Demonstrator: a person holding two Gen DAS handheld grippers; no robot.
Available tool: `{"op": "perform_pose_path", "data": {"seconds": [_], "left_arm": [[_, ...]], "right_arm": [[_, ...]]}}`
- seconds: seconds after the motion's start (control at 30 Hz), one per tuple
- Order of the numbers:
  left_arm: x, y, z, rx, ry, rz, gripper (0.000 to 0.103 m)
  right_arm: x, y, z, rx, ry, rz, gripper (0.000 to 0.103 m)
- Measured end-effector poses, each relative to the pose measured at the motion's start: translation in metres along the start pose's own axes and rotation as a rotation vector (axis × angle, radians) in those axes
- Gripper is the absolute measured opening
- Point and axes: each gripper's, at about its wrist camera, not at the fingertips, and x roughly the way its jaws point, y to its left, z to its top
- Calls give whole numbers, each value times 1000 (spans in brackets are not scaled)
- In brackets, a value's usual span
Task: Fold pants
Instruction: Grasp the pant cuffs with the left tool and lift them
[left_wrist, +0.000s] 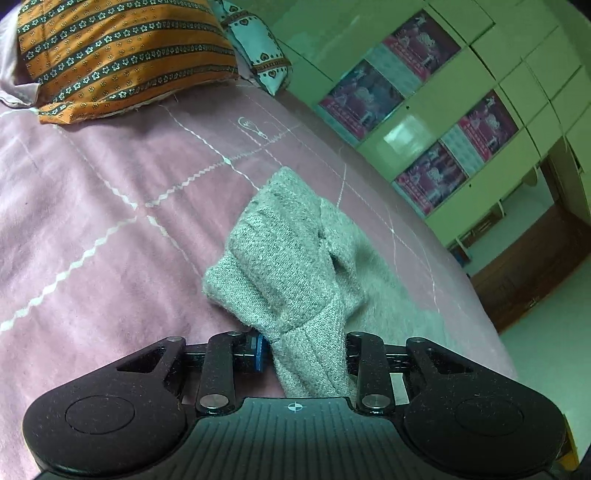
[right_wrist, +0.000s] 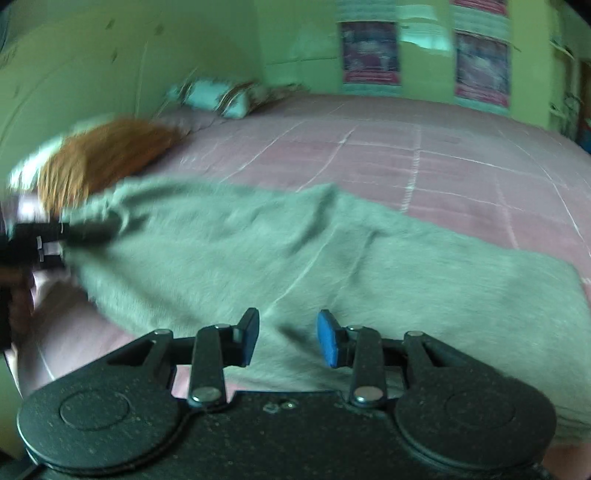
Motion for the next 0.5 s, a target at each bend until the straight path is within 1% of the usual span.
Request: {"op": "perform_pose_path", "data": {"seconds": [0.03,0.07,0.1,0.2,0.27,0.4,0.5], "left_arm": [[1,0,1,1,-2,2,32],[-2,0,-1,-2,-5,2,32],[-2,-1,-1,-7,-9,4,32],[-3,0,-3,-20,-16,11,32],[-5,0,-7,-26,-21,17,32],[-12,3,-15,-36,-20,17,32],[-12,3,-15,-35,-16,18,32]], "right_arm": [[6,9,-7,-80,0,-49,43],[8,18,-13,-138,-24,-86,44],[8,20,-15,-141,-34,-102,44],[9,14,-9,-93,-19,-96,44],[11,14,-7,-109,-7,-99,46],[10,16,-9,-99,-8,-103,47],[15,18,-9,-92,-10,-108,47]]}}
